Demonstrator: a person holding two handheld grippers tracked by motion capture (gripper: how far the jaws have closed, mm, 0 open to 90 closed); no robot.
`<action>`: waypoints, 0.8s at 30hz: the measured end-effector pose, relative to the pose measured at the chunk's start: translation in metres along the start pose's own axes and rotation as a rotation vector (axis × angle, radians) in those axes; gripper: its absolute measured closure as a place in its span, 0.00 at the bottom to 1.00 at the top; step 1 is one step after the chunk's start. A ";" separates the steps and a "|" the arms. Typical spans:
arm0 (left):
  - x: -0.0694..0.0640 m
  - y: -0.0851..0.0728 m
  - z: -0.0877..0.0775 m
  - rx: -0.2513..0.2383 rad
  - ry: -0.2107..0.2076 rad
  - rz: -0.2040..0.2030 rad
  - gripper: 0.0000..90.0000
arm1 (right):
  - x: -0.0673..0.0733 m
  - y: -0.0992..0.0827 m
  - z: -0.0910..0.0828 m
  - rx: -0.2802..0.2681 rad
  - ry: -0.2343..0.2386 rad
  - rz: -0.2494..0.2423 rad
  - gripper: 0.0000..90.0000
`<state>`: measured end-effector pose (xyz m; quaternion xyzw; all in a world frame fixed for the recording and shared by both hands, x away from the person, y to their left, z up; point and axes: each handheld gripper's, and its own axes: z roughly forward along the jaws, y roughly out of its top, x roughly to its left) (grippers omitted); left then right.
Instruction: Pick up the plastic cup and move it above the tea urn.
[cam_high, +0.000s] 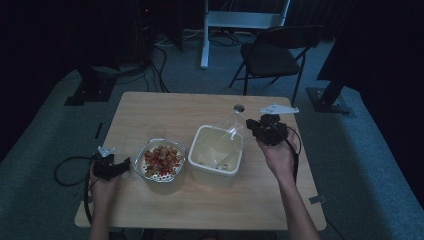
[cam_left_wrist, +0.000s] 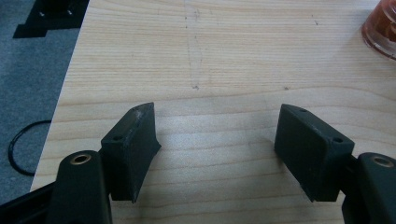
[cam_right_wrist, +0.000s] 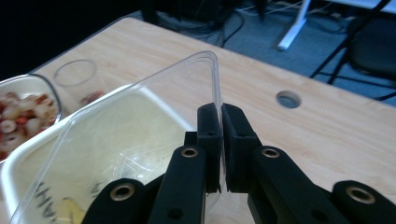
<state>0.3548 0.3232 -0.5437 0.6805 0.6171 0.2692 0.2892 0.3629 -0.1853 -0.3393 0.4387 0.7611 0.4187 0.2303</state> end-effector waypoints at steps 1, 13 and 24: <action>0.000 0.000 0.000 -0.001 0.000 -0.001 0.34 | 0.000 0.001 -0.001 -0.007 -0.009 -0.004 0.97; 0.000 0.000 0.000 -0.001 0.000 0.001 0.34 | -0.003 0.003 -0.018 -0.125 0.045 -0.006 0.66; 0.000 0.000 0.000 0.000 0.001 0.000 0.34 | -0.009 -0.013 -0.010 -0.084 0.053 0.001 0.62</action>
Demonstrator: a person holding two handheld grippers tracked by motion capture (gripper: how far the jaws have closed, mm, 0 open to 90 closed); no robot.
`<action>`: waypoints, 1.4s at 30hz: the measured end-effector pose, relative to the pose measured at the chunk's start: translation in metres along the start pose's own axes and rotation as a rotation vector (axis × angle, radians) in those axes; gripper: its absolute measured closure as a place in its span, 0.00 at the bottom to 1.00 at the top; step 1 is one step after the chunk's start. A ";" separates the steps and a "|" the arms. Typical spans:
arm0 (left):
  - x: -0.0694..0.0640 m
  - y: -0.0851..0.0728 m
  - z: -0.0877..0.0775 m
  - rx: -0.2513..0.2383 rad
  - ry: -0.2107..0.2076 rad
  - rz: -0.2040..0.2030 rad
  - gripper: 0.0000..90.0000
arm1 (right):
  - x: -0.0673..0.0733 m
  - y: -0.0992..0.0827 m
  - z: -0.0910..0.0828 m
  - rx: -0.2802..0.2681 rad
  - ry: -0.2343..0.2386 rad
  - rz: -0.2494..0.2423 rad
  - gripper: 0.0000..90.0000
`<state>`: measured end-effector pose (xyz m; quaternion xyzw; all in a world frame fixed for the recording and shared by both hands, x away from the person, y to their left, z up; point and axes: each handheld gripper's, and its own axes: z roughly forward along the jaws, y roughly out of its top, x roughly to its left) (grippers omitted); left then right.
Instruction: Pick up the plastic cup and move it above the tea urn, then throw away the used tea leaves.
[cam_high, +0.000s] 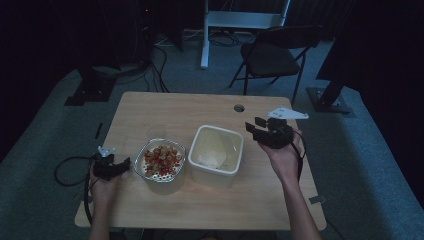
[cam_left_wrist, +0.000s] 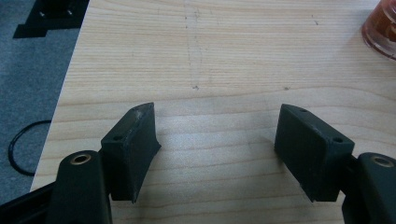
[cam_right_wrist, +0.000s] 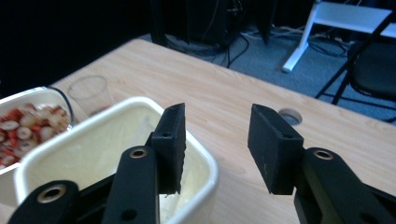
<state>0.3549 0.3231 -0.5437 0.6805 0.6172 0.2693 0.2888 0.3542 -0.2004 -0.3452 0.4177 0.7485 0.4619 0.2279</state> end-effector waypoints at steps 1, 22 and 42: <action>0.000 0.000 0.000 0.000 0.000 0.000 0.34 | -0.002 -0.003 0.002 0.004 0.002 0.007 0.62; -0.008 0.005 0.002 0.023 -0.036 0.044 0.29 | -0.034 -0.075 0.018 0.112 -0.040 0.110 0.56; -0.034 0.026 0.004 -0.130 -0.254 0.184 0.33 | -0.060 -0.135 0.023 0.220 -0.063 0.188 0.54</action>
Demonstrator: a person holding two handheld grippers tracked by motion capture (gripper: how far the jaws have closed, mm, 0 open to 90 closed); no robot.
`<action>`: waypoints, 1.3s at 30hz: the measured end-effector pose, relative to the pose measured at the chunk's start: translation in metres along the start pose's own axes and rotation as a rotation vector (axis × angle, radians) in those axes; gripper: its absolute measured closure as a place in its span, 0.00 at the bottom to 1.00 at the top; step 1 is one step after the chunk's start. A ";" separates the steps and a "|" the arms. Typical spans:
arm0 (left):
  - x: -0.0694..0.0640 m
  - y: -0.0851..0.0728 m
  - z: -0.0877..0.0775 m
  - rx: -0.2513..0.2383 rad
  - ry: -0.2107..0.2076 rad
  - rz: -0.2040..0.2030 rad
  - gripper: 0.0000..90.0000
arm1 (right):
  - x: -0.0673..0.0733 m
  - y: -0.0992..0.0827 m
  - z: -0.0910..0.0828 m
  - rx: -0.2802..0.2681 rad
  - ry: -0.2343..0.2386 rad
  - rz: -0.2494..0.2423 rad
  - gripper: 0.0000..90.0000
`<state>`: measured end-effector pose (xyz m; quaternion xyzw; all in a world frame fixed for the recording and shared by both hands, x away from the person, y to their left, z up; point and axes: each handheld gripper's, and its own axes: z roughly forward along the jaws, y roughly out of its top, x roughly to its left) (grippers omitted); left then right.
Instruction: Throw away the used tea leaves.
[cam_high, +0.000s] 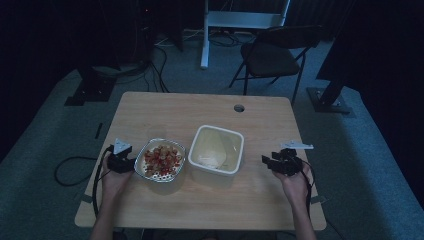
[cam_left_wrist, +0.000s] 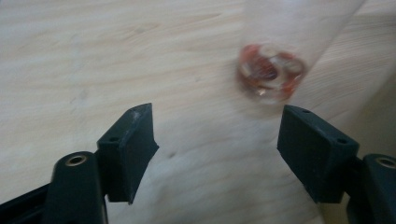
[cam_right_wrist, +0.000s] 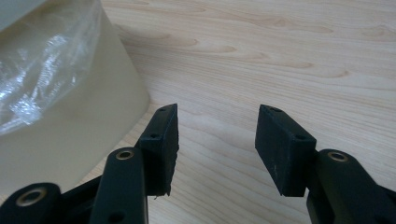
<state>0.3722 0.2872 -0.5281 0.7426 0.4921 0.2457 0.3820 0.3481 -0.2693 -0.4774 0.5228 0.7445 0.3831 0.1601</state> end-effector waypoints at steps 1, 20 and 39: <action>0.000 0.000 0.000 0.000 0.000 0.000 0.33 | -0.001 -0.001 0.000 0.000 -0.001 0.004 0.54; 0.003 0.039 0.034 -0.083 -0.040 0.018 0.33 | -0.005 -0.009 0.006 0.016 0.002 0.028 0.54; 0.004 0.062 0.043 -0.100 -0.092 -0.001 0.35 | -0.013 -0.019 0.004 0.017 -0.005 0.056 0.54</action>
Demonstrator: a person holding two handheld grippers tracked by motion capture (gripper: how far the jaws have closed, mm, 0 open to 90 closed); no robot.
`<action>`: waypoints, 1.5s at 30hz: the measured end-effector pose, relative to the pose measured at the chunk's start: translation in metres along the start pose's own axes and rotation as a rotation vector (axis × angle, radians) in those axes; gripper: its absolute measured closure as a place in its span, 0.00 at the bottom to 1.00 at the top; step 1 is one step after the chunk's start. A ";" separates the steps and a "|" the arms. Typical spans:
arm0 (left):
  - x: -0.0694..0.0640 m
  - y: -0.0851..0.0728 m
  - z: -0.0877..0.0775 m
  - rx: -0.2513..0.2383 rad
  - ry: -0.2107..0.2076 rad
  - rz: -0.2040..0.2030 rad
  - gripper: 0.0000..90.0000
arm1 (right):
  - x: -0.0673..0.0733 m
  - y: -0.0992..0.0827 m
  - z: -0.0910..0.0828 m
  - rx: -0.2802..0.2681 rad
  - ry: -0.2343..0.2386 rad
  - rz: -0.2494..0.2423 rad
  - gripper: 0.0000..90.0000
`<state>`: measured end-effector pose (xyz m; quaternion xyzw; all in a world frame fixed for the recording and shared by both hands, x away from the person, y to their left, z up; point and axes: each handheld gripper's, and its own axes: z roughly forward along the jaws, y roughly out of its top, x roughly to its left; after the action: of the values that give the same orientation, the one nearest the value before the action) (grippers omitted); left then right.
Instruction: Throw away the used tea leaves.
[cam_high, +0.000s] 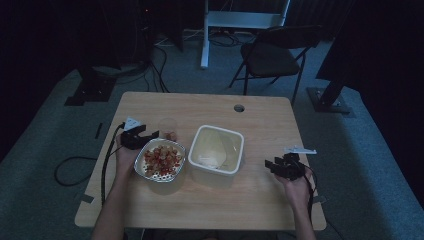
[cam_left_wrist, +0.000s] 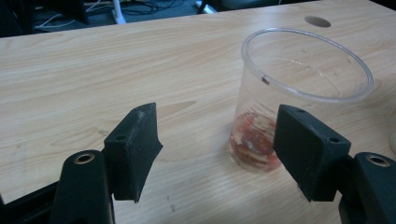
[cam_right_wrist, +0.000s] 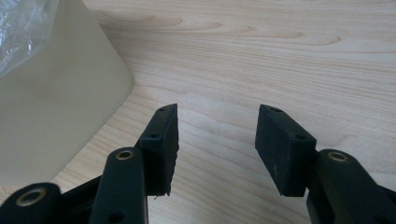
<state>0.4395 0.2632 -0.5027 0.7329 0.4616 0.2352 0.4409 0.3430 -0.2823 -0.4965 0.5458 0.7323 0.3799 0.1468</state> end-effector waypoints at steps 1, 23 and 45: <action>0.003 0.001 -0.007 -0.016 0.001 -0.005 0.36 | -0.001 -0.001 -0.001 0.000 -0.002 0.005 0.54; 0.002 0.039 0.026 0.126 -0.152 -0.092 0.77 | -0.001 -0.006 0.003 0.004 0.002 0.024 0.54; 0.034 0.017 -0.029 0.124 -0.025 -0.143 0.94 | 0.000 -0.010 0.005 0.013 0.004 0.025 0.54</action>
<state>0.4415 0.3029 -0.4757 0.7270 0.5208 0.1650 0.4160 0.3399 -0.2817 -0.5069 0.5550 0.7283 0.3780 0.1369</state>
